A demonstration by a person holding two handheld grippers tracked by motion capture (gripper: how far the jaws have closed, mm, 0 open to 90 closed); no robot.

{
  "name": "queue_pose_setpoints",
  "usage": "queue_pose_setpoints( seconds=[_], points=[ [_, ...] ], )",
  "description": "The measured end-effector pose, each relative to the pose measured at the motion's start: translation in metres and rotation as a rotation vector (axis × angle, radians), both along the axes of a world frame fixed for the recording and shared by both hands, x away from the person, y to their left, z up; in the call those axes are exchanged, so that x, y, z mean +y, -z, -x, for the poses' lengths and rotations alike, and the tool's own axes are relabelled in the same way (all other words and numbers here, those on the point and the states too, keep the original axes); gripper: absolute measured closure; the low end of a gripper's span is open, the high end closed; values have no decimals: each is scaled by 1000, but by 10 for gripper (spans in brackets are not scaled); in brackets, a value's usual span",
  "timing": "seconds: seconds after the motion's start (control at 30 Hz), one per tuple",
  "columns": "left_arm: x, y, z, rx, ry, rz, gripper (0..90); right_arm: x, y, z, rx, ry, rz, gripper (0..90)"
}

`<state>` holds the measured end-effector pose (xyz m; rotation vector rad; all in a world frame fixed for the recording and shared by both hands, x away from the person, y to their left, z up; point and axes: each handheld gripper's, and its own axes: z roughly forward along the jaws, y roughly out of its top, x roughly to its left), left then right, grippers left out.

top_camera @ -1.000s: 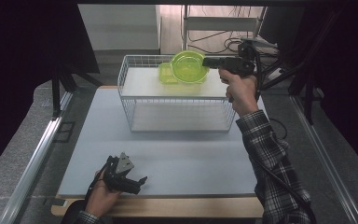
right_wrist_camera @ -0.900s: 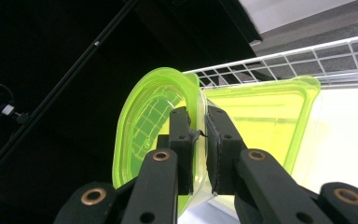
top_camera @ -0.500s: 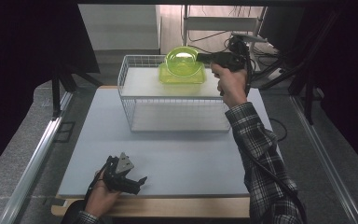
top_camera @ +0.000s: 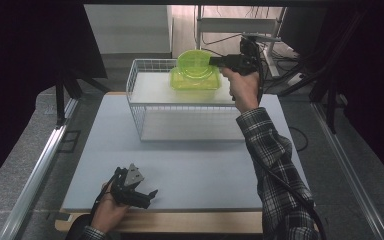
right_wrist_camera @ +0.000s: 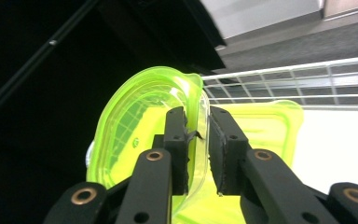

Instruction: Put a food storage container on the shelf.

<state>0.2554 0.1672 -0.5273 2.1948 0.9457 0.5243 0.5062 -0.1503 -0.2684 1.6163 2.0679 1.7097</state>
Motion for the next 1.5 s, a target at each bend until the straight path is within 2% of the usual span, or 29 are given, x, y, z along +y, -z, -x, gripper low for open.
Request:
queue_pose_setpoints(
  seconds=[0.13,0.37,0.83,1.13,1.5],
  points=[
    [0,0,0,1,1,-2,6,2,0,0,-13,21,34,765],
    [0,0,0,1,1,-4,6,-1,2,-2,-16,24,25,701],
    [0,0,0,2,0,-6,6,-8,-2,8,-52,-31,36,495],
    [1,-1,0,21,-3,22,8,-12,1,17,-65,-76,55,411],
    [1,-2,0,28,-5,32,9,-14,7,28,-96,-114,88,332]
  ],
)
